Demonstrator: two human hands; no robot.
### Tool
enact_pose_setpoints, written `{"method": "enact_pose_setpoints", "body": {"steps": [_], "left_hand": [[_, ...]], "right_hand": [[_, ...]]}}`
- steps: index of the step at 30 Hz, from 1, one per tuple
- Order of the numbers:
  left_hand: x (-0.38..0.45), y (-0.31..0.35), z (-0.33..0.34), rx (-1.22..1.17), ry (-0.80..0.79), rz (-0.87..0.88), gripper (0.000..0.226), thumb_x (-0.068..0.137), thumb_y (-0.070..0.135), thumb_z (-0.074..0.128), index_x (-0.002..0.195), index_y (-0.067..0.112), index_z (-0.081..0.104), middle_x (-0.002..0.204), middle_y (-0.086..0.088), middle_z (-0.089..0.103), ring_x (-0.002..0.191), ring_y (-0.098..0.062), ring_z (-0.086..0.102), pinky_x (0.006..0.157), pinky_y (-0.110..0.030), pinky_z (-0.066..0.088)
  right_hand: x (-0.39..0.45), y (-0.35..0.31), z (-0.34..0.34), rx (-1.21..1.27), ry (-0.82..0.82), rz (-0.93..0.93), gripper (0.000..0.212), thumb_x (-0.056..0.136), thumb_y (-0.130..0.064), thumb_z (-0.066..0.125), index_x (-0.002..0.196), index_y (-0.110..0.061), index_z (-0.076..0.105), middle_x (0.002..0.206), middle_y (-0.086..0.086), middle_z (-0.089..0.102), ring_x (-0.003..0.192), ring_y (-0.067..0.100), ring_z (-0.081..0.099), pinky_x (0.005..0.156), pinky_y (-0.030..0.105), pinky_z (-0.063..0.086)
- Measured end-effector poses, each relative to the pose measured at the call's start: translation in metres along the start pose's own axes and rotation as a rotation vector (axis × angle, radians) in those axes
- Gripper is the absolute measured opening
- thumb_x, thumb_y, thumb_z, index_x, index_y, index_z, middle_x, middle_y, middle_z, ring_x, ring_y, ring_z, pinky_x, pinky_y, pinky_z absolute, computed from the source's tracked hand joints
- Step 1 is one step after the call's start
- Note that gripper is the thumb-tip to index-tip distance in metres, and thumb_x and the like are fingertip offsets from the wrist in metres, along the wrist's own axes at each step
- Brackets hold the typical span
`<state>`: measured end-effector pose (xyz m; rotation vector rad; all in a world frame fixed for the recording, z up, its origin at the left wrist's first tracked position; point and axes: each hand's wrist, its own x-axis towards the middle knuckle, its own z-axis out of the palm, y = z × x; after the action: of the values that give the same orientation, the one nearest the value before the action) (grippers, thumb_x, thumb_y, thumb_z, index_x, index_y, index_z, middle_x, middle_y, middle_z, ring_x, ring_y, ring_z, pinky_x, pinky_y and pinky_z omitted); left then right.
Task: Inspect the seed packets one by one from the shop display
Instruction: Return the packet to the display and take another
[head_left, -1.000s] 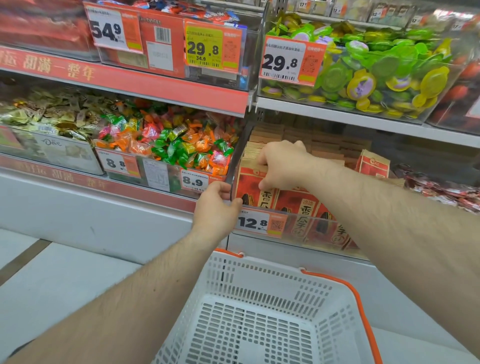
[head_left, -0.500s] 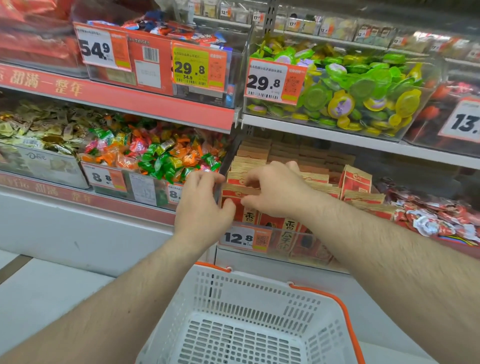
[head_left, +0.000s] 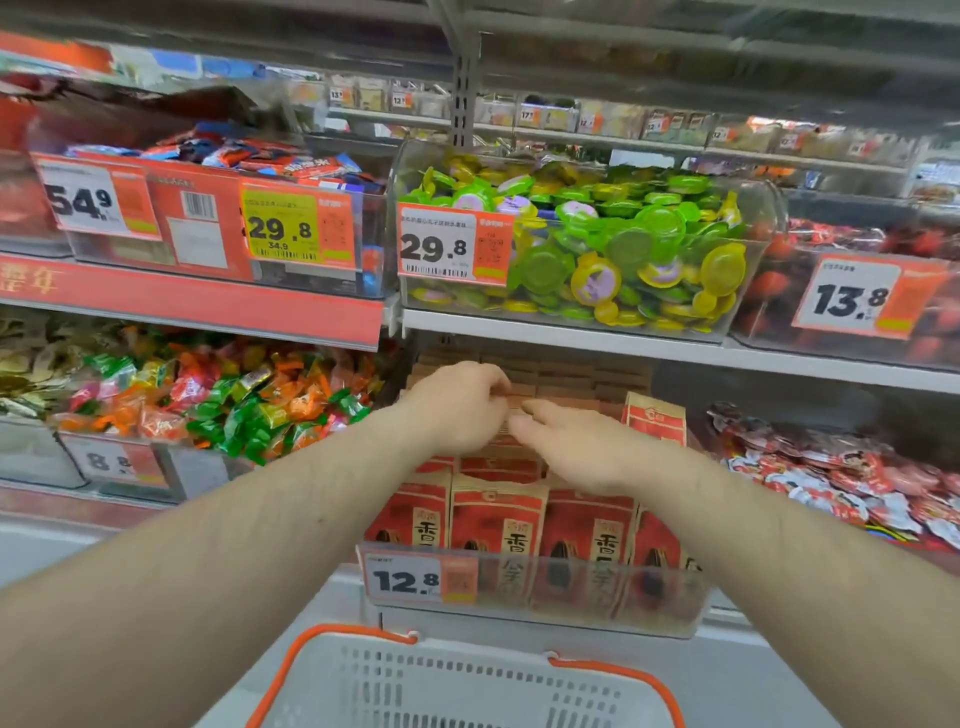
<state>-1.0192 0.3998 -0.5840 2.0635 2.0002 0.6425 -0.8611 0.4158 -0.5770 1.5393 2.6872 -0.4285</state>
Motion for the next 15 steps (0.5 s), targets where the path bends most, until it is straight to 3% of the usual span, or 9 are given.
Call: {"method": "enact_pose_setpoints", "body": {"steps": [2,6,10,13,15], "left_hand": [[0.022,-0.001,0.004,0.07,-0.058,-0.029,0.043,0.101,0.027,0.043,0.142,0.02,0.05,0.147,-0.007,0.051,0.132,-0.027,0.049,0.108,-0.043,0.042],[0.055,0.002,0.014,0.287,-0.191,-0.067,0.054,0.101,0.035,0.04,0.152,0.02,0.034,0.154,-0.012,0.038,0.139,-0.034,0.038,0.114,-0.047,0.033],[0.085,-0.003,0.027,0.34,-0.264,-0.105,0.063,0.097,0.042,0.039,0.155,0.024,0.025,0.163,-0.008,0.023,0.147,-0.032,0.026,0.119,-0.05,0.022],[0.095,-0.005,0.028,0.289,-0.315,-0.138,0.062,0.095,0.048,0.042,0.152,0.025,0.033,0.159,-0.007,0.034,0.141,-0.028,0.038,0.115,-0.043,0.03],[0.096,-0.005,0.025,0.243,-0.336,-0.13,0.061,0.092,0.05,0.047,0.149,0.027,0.038,0.154,-0.006,0.042,0.134,-0.026,0.044,0.11,-0.038,0.036]], "right_hand": [[0.022,0.008,-0.006,0.002,0.019,0.054,0.054,0.102,-0.039,0.029,0.151,-0.017,0.03,0.156,0.011,0.035,0.134,0.032,0.042,0.11,0.044,0.036],[0.058,0.02,-0.009,-0.01,-0.035,0.15,0.059,0.099,-0.034,0.033,0.153,-0.012,0.025,0.159,0.013,0.028,0.142,0.032,0.034,0.114,0.042,0.032],[0.077,0.024,-0.012,-0.023,-0.035,0.152,0.048,0.102,-0.025,0.033,0.145,-0.005,0.039,0.149,0.021,0.042,0.132,0.033,0.045,0.1,0.029,0.04],[0.086,0.027,-0.01,-0.005,-0.045,0.168,0.047,0.105,-0.021,0.03,0.146,-0.001,0.038,0.152,0.021,0.038,0.135,0.033,0.042,0.104,0.032,0.038],[0.089,0.032,-0.005,-0.01,-0.047,0.171,0.051,0.102,-0.027,0.036,0.149,-0.007,0.035,0.153,0.018,0.038,0.135,0.032,0.042,0.105,0.034,0.038]]}}
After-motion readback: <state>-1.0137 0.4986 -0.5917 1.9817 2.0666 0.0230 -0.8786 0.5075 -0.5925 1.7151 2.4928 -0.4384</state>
